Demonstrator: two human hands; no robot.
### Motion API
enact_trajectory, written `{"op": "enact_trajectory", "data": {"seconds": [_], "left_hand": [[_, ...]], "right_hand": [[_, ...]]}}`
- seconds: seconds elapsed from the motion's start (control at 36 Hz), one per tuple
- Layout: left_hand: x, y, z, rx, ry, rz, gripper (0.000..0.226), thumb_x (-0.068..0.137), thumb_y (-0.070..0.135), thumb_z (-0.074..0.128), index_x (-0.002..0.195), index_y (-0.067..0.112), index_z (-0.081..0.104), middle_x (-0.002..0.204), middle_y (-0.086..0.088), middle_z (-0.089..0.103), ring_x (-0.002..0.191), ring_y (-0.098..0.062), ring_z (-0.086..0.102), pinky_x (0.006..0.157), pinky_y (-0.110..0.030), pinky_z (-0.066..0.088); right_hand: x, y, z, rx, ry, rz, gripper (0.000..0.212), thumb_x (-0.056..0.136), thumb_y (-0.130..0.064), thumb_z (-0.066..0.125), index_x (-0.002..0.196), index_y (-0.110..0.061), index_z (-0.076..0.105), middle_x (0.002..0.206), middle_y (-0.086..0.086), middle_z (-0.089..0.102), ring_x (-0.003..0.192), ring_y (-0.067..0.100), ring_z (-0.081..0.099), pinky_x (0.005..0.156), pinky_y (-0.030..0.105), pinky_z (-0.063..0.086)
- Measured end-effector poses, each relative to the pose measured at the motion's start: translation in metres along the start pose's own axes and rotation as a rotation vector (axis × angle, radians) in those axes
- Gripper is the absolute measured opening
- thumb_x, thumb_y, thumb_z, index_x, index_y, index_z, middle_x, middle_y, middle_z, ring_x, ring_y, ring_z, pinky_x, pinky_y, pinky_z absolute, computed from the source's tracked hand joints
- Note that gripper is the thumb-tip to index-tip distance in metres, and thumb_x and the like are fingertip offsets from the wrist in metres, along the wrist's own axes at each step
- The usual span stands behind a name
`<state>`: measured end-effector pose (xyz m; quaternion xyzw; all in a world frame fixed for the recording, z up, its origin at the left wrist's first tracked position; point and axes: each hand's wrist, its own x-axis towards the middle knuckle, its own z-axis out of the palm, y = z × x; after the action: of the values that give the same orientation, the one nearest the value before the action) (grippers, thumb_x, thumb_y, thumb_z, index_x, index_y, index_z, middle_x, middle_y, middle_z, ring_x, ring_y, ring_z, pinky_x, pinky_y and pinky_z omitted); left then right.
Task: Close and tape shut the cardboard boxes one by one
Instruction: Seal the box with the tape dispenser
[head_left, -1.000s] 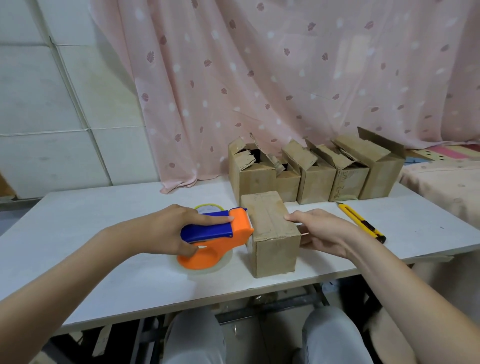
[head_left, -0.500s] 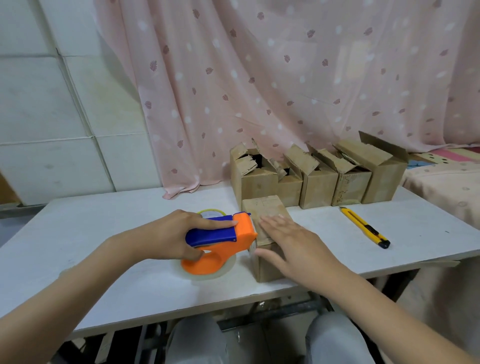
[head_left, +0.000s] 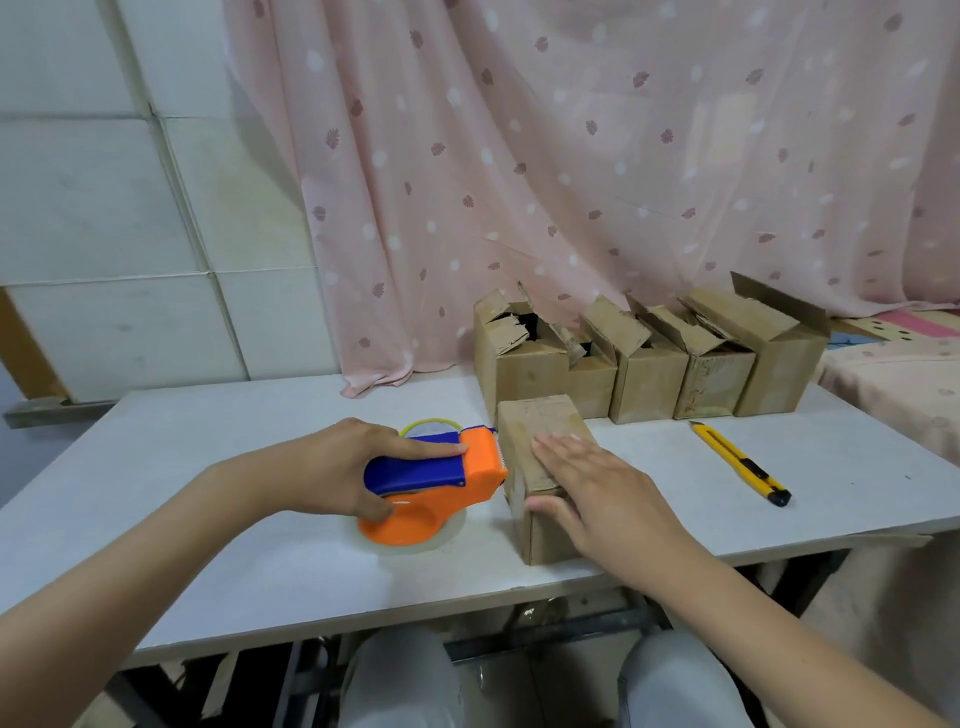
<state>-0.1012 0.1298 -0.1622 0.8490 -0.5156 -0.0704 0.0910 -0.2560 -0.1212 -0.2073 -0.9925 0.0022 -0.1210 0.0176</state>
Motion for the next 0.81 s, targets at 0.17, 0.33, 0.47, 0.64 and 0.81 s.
{"op": "enact_trajectory", "data": {"seconds": [0.17,0.33,0.47,0.64,0.81], "left_hand": [[-0.018,-0.017,-0.004,0.008,-0.018,-0.014,0.086,0.083,0.026,0.067,0.129,0.082,0.02,0.089,0.014,0.052,0.082,-0.001,0.047,0.068,-0.013,0.037],[-0.014,-0.021,0.003,0.027,0.045,0.008,0.081,0.083,0.031,0.068,0.127,0.082,0.024,0.086,0.012,0.051,0.079,0.001,0.046,0.067,-0.012,0.035],[-0.009,-0.021,0.004,0.036,0.059,0.014,0.08,0.082,0.033,0.068,0.124,0.084,0.023,0.086,0.013,0.052,0.078,0.0,0.048,0.066,-0.011,0.035],[-0.008,-0.014,0.0,0.048,0.037,0.022,0.081,0.083,0.031,0.068,0.124,0.084,0.023,0.086,0.015,0.05,0.079,0.003,0.047,0.068,-0.009,0.034],[-0.007,-0.014,0.0,0.05,0.048,0.021,0.08,0.082,0.03,0.069,0.122,0.084,0.024,0.085,0.014,0.051,0.08,0.005,0.047,0.067,-0.009,0.035]], "right_hand": [[0.001,0.004,-0.004,0.152,-0.051,0.007,0.095,0.077,-0.077,0.007,0.157,-0.031,0.025,0.163,-0.016,0.019,0.151,0.003,0.011,0.111,0.012,-0.004],[0.026,-0.01,-0.023,0.299,-0.046,0.201,0.059,0.098,-0.064,0.031,0.114,-0.027,0.075,0.145,0.003,0.054,0.15,0.017,0.024,0.125,0.043,-0.002],[0.055,-0.024,-0.03,0.406,-0.111,0.448,0.034,0.091,-0.046,0.063,0.101,-0.013,0.067,0.103,0.004,0.065,0.113,0.035,0.056,0.104,0.051,0.043],[0.088,-0.029,-0.022,0.267,-0.326,0.618,0.087,0.08,-0.037,0.074,0.146,-0.012,0.022,0.126,0.011,0.05,0.115,0.04,0.053,0.092,0.047,0.05],[0.095,-0.033,-0.05,0.124,-0.468,0.503,0.053,0.085,-0.041,0.071,0.111,-0.002,0.046,0.085,0.006,0.056,0.077,0.025,0.058,0.069,0.031,0.048]]}}
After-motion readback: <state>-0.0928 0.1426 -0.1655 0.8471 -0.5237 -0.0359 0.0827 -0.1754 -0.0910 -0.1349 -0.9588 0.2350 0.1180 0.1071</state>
